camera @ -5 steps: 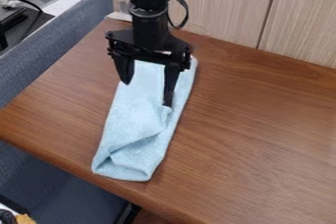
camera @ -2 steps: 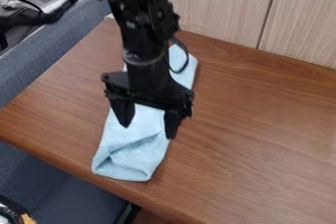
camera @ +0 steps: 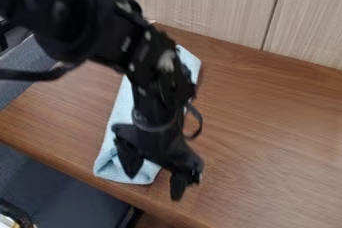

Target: Fold the cloth from bottom to top

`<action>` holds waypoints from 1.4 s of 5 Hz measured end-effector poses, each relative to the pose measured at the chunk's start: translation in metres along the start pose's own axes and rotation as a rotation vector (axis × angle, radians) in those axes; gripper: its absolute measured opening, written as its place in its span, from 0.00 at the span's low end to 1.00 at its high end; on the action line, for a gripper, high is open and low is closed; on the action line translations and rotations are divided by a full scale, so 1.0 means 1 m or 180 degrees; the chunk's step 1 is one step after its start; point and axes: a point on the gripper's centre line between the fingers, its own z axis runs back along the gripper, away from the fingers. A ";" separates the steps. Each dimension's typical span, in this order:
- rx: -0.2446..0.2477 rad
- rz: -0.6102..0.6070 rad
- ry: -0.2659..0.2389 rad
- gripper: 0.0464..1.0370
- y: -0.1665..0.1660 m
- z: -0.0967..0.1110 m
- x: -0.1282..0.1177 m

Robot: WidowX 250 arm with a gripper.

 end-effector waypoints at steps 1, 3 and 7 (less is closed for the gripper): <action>0.0041 -0.0004 0.0156 0.96 0.002 -0.015 -0.004; 0.0104 0.0273 0.0203 0.96 0.024 -0.026 -0.001; 0.0137 0.0351 0.0130 0.12 0.027 -0.032 -0.001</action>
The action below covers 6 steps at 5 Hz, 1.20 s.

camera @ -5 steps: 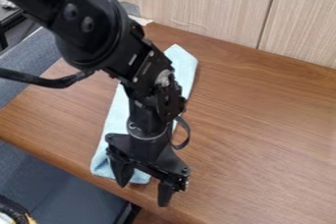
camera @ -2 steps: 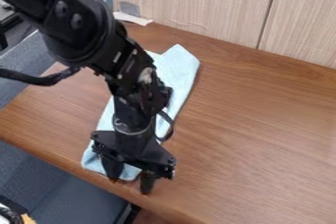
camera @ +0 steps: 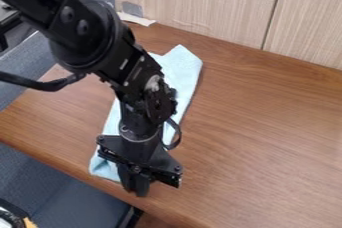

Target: Fold the cloth from bottom to top

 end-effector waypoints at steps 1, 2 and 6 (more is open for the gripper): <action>-0.0074 -0.0002 -0.0120 0.02 -0.002 0.010 0.002; -0.0022 0.0001 -0.0198 0.01 -0.001 0.024 0.007; -0.0290 0.0431 -0.0582 0.01 0.032 0.092 0.111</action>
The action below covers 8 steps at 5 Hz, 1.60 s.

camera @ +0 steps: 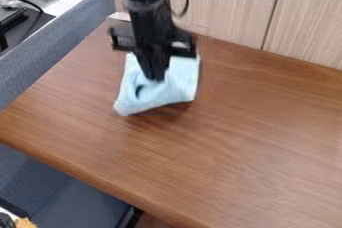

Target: Fold the cloth from bottom to top

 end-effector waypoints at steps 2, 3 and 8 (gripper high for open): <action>0.0081 0.0320 0.0234 0.01 0.032 -0.033 0.042; 0.0086 0.0436 0.0294 0.01 0.048 -0.051 0.056; 0.0217 0.0715 0.0506 0.41 0.069 -0.096 0.058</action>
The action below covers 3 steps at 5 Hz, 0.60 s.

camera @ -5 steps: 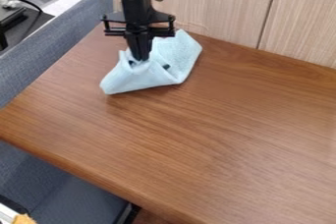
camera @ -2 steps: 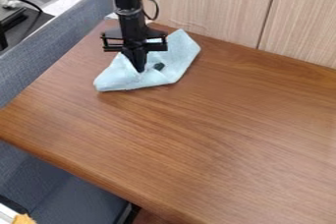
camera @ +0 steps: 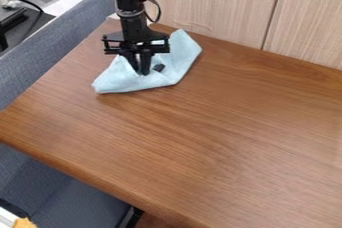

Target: Fold the cloth from bottom to top

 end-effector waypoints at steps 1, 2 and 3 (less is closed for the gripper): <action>0.0003 0.0005 0.0019 0.70 0.001 0.001 -0.003; 0.0007 0.0034 0.0038 0.94 0.004 0.004 -0.006; -0.0006 0.0057 -0.0039 0.97 0.004 0.018 -0.008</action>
